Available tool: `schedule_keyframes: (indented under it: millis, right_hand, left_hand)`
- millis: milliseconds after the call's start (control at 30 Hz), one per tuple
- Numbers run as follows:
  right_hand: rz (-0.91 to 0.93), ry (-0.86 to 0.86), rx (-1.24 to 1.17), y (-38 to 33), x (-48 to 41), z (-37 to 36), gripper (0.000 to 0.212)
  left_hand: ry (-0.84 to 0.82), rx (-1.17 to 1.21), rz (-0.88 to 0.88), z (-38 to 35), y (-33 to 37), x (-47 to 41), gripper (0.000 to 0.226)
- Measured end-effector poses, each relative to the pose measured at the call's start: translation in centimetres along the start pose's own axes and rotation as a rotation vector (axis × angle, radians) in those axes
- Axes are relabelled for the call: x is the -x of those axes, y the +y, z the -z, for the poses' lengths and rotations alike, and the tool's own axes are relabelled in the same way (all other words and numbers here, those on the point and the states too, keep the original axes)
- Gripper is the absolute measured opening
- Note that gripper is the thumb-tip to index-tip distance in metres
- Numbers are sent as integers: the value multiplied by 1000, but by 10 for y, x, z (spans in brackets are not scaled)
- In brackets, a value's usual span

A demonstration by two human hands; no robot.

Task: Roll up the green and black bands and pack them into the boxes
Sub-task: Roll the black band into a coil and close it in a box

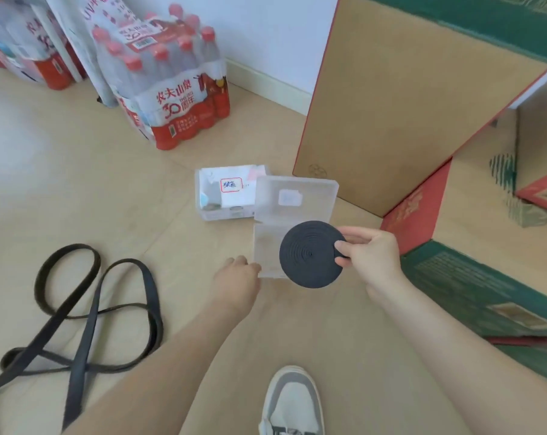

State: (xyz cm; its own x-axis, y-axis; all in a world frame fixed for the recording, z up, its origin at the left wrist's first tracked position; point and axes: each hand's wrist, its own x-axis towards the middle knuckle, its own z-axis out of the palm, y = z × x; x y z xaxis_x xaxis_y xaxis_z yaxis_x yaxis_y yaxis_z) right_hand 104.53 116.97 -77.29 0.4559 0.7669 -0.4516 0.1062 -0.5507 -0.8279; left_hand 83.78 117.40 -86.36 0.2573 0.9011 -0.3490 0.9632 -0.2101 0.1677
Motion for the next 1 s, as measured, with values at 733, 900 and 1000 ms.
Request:
schedule_keyframes:
  millis: [733, 900, 1000]
  right_hand:
    - [-130, -376, 455, 51, 34, -94, 24]
    - [-49, -423, 583, 42, 19, -115, 19]
    - [12, -411, 618, 47, 16, -127, 15]
  left_hand:
    - [-33, 221, -91, -6, -25, 109, 80]
    - [-5, 192, -68, -16, -25, 98, 62]
    - [34, 124, -57, -21, -24, 96, 54]
